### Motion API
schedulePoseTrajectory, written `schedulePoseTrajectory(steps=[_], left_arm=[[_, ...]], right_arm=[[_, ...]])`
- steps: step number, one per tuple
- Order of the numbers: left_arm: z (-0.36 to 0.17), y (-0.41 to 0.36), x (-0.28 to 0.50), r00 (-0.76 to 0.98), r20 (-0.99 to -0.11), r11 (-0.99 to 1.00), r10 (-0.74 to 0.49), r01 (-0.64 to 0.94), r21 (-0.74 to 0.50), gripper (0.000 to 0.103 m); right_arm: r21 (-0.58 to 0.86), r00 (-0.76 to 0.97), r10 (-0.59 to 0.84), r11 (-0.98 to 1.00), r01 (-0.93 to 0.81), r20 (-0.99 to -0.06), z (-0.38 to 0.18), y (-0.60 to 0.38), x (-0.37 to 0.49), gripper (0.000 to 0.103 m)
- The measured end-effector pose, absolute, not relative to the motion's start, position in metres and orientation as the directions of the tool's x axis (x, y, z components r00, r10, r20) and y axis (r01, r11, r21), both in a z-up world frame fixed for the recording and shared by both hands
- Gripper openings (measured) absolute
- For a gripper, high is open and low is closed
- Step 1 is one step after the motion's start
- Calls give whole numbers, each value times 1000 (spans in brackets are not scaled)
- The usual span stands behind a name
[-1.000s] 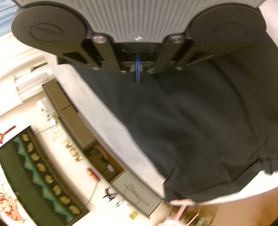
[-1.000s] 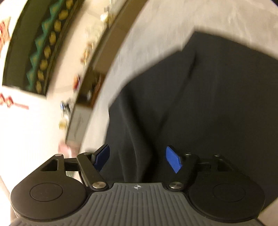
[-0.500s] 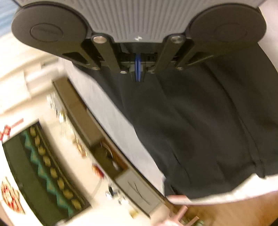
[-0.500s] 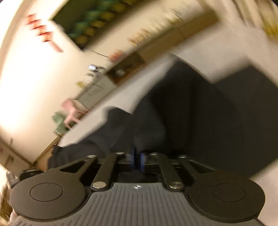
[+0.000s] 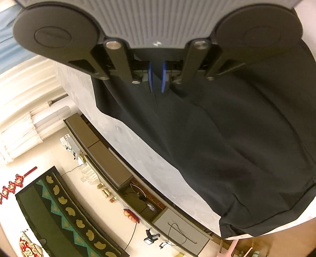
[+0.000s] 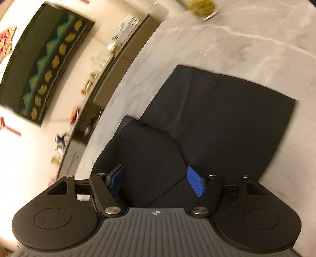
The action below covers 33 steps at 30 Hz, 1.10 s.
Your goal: Fold clothes
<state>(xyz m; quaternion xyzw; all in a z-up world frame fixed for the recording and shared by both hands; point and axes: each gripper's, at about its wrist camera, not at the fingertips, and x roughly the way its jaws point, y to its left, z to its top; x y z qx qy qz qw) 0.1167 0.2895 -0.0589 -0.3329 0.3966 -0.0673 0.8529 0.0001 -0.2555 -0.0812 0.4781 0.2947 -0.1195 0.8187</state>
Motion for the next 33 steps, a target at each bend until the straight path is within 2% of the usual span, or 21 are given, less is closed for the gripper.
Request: schedulePoseTrajectory(steps=[1, 3, 5, 7, 9, 10, 12, 14, 15, 16, 18, 19, 21, 22, 23, 24, 25, 28, 30, 33], left_arm=[[-59, 290, 116, 676, -634, 770, -376, -153, -620, 9], [-58, 293, 114, 677, -635, 769, -372, -159, -620, 9], [-55, 298, 109, 686, -628, 764, -368, -162, -624, 9], [-51, 303, 106, 698, -618, 757, -362, -167, -632, 9], [-50, 309, 105, 707, -609, 745, -359, -176, -644, 9], [-50, 311, 105, 709, -608, 740, -357, -181, -647, 9], [-51, 309, 107, 706, -609, 733, -363, -187, -654, 9], [-52, 304, 108, 697, -614, 734, -369, -187, -653, 9], [-52, 300, 108, 693, -620, 739, -369, -185, -648, 9], [-53, 296, 108, 687, -628, 749, -366, -184, -637, 9], [-56, 292, 110, 675, -647, 766, -354, -187, -614, 9], [-58, 292, 111, 670, -656, 772, -347, -193, -605, 10], [-64, 295, 113, 659, -673, 781, -335, -205, -590, 11], [-67, 296, 115, 654, -681, 785, -329, -211, -582, 11], [-70, 299, 116, 649, -687, 785, -325, -219, -579, 11], [-71, 301, 117, 647, -689, 781, -326, -226, -582, 11], [-70, 303, 117, 653, -684, 778, -325, -227, -586, 11], [-64, 310, 115, 679, -661, 765, -320, -227, -602, 11], [-60, 316, 112, 699, -639, 752, -319, -223, -620, 15], [-60, 328, 111, 710, -632, 739, -311, -238, -631, 16]], right_arm=[[693, 791, 93, 551, 465, -605, -79, -254, 6, 10], [670, 793, 98, 602, 434, -601, -68, -249, 20, 0], [654, 845, 48, 658, 374, -532, -33, -247, 14, 0], [573, 911, -60, 761, 306, -407, 19, -243, -16, 0], [499, 918, -147, 802, 329, -369, 49, -247, -45, 0], [493, 906, -161, 795, 355, -392, 52, -253, -51, 0], [546, 845, -63, 738, 397, -531, 25, -270, -40, 2], [592, 769, 64, 680, 433, -636, -18, -274, -22, 18], [589, 732, 96, 667, 456, -675, -38, -271, -14, 47], [569, 714, 93, 678, 465, -694, -50, -265, -8, 60], [515, 706, 62, 729, 451, -705, -65, -252, 4, 62], [477, 718, 35, 770, 424, -695, -66, -245, 9, 69], [389, 730, -8, 842, 373, -684, -66, -229, 21, 70], [342, 735, -27, 873, 347, -677, -65, -221, 27, 61], [278, 735, -48, 908, 315, -677, -66, -212, 34, 46], [208, 733, -68, 937, 279, -677, -67, -203, 40, 19], [171, 735, -74, 952, 253, -674, -66, -199, 45, 4], [186, 803, -85, 953, 238, -590, -35, -207, 31, 3], [246, 861, -103, 936, 254, -497, 2, -229, 3, 3], [224, 831, -215, 901, 371, -513, 17, -270, -28, 3]])
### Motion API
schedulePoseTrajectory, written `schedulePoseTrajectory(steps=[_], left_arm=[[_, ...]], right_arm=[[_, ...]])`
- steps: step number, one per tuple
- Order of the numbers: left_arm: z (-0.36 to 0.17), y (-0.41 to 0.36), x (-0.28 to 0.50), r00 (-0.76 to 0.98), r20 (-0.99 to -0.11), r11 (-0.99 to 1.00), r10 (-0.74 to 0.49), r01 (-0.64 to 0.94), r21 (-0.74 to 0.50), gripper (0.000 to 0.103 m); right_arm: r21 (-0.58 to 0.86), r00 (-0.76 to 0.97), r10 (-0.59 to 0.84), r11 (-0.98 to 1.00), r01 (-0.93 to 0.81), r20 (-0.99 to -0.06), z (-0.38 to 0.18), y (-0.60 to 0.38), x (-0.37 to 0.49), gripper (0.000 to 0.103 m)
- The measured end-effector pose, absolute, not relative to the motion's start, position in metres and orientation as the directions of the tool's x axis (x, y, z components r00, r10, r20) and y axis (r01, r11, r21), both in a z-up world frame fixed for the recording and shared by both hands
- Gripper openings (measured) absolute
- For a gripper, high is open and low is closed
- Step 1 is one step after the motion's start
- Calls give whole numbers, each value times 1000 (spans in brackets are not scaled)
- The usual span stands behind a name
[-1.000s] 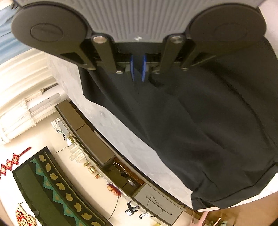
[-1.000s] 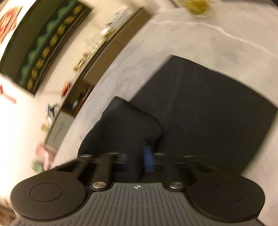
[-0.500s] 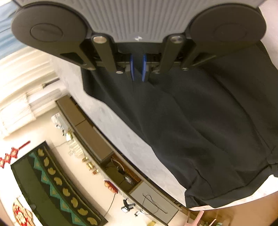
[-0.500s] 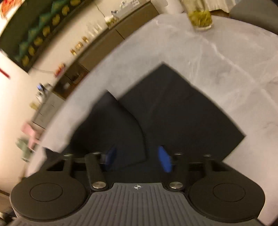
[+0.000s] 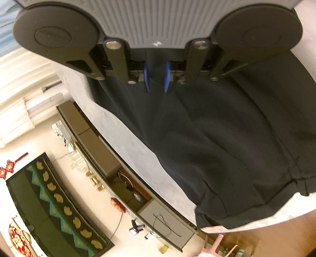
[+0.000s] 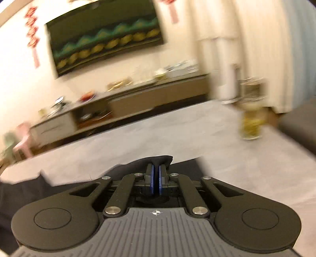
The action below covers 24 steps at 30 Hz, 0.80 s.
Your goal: Fold clothes
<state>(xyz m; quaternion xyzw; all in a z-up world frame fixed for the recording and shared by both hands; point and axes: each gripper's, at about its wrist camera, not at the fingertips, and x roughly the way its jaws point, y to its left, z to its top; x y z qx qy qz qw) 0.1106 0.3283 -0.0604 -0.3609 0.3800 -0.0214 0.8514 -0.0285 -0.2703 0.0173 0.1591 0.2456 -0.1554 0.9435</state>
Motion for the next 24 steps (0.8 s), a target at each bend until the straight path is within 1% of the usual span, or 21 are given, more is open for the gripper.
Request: schedulePoseTrajectory(steps=[3, 4, 5, 6, 7, 8, 9, 10, 11, 12, 14, 15, 17, 18, 19, 20, 21, 22, 24], left_arm=[[-62, 342, 109, 716, -629, 717, -302, -264, -645, 16], [-61, 348, 106, 725, -625, 711, -291, -273, -648, 16], [-58, 354, 102, 737, -617, 706, -275, -281, -650, 16], [-54, 362, 95, 756, -606, 703, -247, -291, -649, 17], [-50, 373, 87, 776, -596, 700, -206, -309, -644, 18], [-45, 385, 78, 795, -585, 697, -160, -329, -638, 23], [-42, 398, 69, 809, -577, 683, -112, -359, -636, 26], [-41, 413, 59, 817, -572, 658, -69, -394, -641, 26], [-42, 425, 55, 818, -573, 634, -50, -418, -651, 26], [-44, 437, 52, 817, -576, 609, -37, -438, -661, 27], [-49, 455, 50, 812, -583, 573, -26, -466, -674, 29], [-52, 459, 52, 808, -589, 564, -30, -472, -677, 29], [-57, 467, 57, 800, -599, 547, -40, -484, -683, 30], [-58, 471, 57, 799, -600, 537, -30, -493, -684, 30], [-59, 474, 56, 800, -600, 527, -16, -503, -685, 30], [-59, 478, 56, 800, -601, 516, -2, -513, -685, 31], [-60, 483, 54, 801, -598, 501, 2, -519, -693, 31], [-62, 489, 53, 803, -596, 483, 5, -523, -702, 31], [-65, 495, 49, 804, -594, 464, -3, -526, -713, 31]], right_arm=[[141, 716, -255, 886, 442, -650, -21, -303, -21, 4], [126, 681, -249, 884, 450, -689, -33, -308, -18, 7], [116, 666, -261, 878, 465, -699, -36, -309, -20, 9], [107, 656, -277, 870, 482, -702, -38, -309, -22, 25], [99, 659, -313, 855, 510, -684, -35, -305, -26, 42], [84, 664, -369, 833, 546, -650, -28, -298, -30, 49], [63, 682, -424, 822, 566, -596, -18, -284, -32, 52], [43, 700, -474, 812, 582, -535, -7, -268, -34, 52], [24, 731, -477, 829, 558, -488, 2, -248, -31, 53], [13, 779, -422, 876, 483, -463, 11, -222, -21, 54], [8, 859, -211, 970, 242, -466, 20, -158, 4, 55], [7, 878, -95, 994, 112, -470, 24, -125, 17, 58], [-2, 870, 135, 988, -154, -475, 23, -54, 45, 61], [-12, 846, 245, 959, -284, -474, 23, -14, 57, 67], [-30, 805, 342, 914, -406, -485, 20, 25, 71, 71], [-60, 771, 416, 863, -502, -483, 18, 64, 82, 72], [-103, 741, 471, 808, -581, -478, 16, 102, 91, 77], [-136, 710, 507, 760, -636, -489, 15, 134, 102, 79], [-190, 642, 562, 657, -730, -521, 12, 197, 126, 79]])
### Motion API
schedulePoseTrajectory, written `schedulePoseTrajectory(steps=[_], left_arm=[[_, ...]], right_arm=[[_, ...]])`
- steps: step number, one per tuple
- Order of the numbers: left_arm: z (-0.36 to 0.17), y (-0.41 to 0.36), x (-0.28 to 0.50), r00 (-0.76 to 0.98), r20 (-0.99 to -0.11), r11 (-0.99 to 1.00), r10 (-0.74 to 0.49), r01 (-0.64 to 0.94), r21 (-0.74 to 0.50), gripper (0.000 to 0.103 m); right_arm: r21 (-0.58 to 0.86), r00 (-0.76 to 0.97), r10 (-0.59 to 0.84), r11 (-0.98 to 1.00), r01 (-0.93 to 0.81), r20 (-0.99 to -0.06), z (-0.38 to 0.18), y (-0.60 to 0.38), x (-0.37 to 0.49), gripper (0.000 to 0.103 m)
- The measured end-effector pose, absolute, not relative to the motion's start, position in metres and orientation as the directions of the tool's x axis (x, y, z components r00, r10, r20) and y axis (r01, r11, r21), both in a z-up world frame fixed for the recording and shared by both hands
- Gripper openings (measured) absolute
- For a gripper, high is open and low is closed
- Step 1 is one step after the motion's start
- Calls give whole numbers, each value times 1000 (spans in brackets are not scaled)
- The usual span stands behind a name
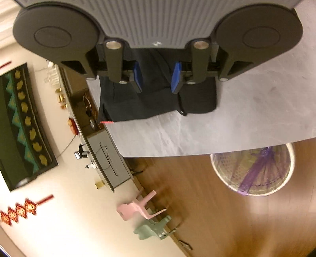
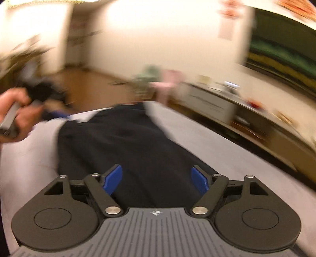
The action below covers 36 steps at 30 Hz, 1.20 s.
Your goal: Fold clothes
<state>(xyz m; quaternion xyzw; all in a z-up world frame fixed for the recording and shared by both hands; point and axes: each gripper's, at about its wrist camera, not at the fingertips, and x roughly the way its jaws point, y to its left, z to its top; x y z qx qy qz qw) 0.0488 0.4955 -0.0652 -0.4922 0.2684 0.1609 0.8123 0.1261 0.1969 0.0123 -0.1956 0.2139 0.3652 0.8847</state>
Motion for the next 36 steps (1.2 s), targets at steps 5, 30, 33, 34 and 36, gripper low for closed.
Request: schedulePoseTrajectory(steps=[5, 30, 33, 34, 36], left_arm=[[-68, 505, 45, 806, -591, 454, -29, -516, -726, 31], [-69, 506, 37, 815, -575, 414, -74, -500, -761, 38], [-78, 517, 33, 790, -610, 387, -62, -544, -744, 38], [-82, 521, 33, 780, -622, 380, -64, -557, -738, 38], [-86, 528, 33, 776, -627, 366, -72, -564, -740, 38]], right_arm=[[-175, 512, 565, 544, -821, -647, -12, 285, 204, 79], [-295, 543, 581, 470, -832, -606, -8, 342, 188, 76], [-320, 522, 529, 429, -845, -669, -31, 371, 213, 70], [-326, 515, 497, 419, -847, -699, -38, 378, 221, 37], [-344, 508, 431, 404, -848, -746, -48, 389, 234, 0]])
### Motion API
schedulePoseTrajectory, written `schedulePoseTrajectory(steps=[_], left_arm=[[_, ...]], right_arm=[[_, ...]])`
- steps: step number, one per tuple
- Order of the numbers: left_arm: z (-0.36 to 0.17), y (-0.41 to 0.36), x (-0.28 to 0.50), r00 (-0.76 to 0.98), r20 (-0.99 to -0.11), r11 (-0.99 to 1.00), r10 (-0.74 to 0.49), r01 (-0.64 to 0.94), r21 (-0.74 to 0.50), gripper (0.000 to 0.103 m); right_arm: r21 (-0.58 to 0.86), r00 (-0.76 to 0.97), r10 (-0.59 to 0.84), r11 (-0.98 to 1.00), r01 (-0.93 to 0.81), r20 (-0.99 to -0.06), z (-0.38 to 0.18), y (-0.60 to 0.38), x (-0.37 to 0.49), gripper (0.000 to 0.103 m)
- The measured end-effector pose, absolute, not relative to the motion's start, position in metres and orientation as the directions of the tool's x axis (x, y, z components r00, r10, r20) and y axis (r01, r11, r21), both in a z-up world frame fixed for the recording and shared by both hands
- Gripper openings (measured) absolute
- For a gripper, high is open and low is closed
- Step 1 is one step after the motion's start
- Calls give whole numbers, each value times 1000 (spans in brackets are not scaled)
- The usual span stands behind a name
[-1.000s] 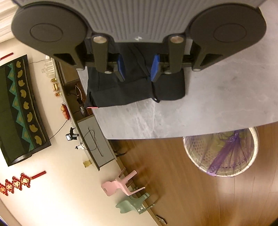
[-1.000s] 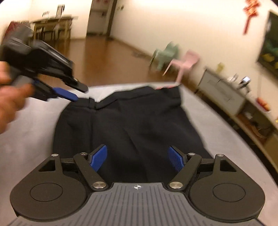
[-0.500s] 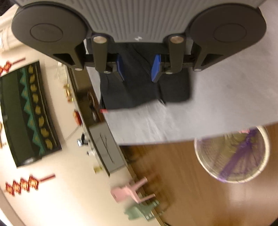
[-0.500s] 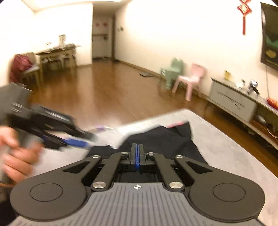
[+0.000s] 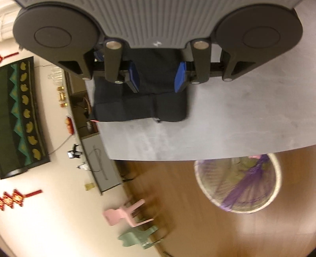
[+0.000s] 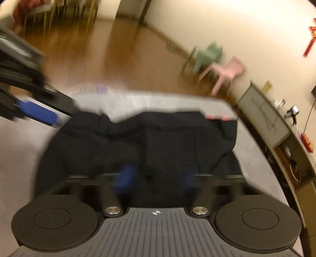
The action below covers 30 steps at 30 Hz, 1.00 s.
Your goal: Fold clothes
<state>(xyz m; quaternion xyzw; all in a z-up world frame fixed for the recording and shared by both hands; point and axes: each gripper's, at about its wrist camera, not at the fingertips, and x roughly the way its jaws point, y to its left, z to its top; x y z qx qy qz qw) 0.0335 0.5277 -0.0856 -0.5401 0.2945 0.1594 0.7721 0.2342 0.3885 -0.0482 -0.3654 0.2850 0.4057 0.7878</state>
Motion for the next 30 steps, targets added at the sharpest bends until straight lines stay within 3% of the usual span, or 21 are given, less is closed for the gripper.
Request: schedulePoseTrajectory(steps=[2, 7, 9, 11, 13, 14, 15, 16, 17, 18, 19, 20, 21, 22, 26, 27, 30], left_arm=[[-88, 533, 33, 782, -618, 352, -78, -558, -751, 38], [-91, 529, 37, 763, -643, 354, -70, -583, -731, 38], [-94, 525, 39, 756, -650, 346, -84, -589, -730, 38], [-93, 519, 38, 756, -649, 355, -84, -586, -728, 37], [-93, 516, 35, 759, -648, 360, -68, -587, -725, 37], [-94, 517, 33, 761, -645, 355, -62, -587, -727, 37], [-95, 519, 32, 760, -647, 352, -55, -592, -725, 37], [-96, 521, 30, 757, -653, 345, -41, -602, -720, 37], [-98, 524, 29, 757, -652, 334, -33, -607, -721, 37], [-101, 526, 31, 765, -642, 326, -49, -595, -734, 37], [-104, 529, 34, 774, -629, 318, -72, -580, -750, 37], [-107, 531, 37, 782, -616, 310, -94, -565, -765, 35], [-109, 531, 40, 784, -611, 309, -109, -558, -770, 34], [-111, 529, 43, 784, -608, 310, -123, -552, -774, 31], [-110, 525, 50, 800, -584, 321, -139, -522, -790, 28], [-108, 524, 51, 807, -573, 332, -142, -506, -796, 18], [-102, 518, 58, 829, -535, 392, -162, -443, -806, 5]], right_arm=[[-341, 523, 465, 421, -840, -714, -33, 382, 240, 0], [-124, 537, 714, 545, -829, -449, 63, 322, 203, 0], [-133, 524, 713, 529, -838, -467, 58, 326, 190, 0], [-168, 488, 649, 492, -854, -583, 24, 348, 198, 5], [-209, 485, 575, 479, -852, -659, -14, 370, 211, 35], [-226, 488, 559, 473, -852, -670, -28, 378, 215, 45], [-226, 484, 554, 470, -853, -677, -38, 385, 220, 62], [-222, 479, 551, 467, -856, -684, -48, 393, 224, 69], [-219, 479, 546, 472, -854, -688, -54, 400, 228, 69], [-217, 480, 541, 479, -851, -691, -60, 408, 233, 68], [-225, 487, 523, 485, -845, -699, -65, 415, 238, 57], [-235, 492, 500, 490, -839, -713, -68, 418, 241, 41], [-242, 495, 481, 494, -835, -724, -71, 421, 245, 11], [-249, 498, 463, 498, -830, -734, -75, 424, 249, 4], [-238, 517, 505, 517, -822, -691, -60, 408, 254, 0], [-220, 526, 525, 535, -815, -669, -49, 399, 255, 0], [-128, 517, 599, 570, -811, -612, -17, 372, 253, 0]])
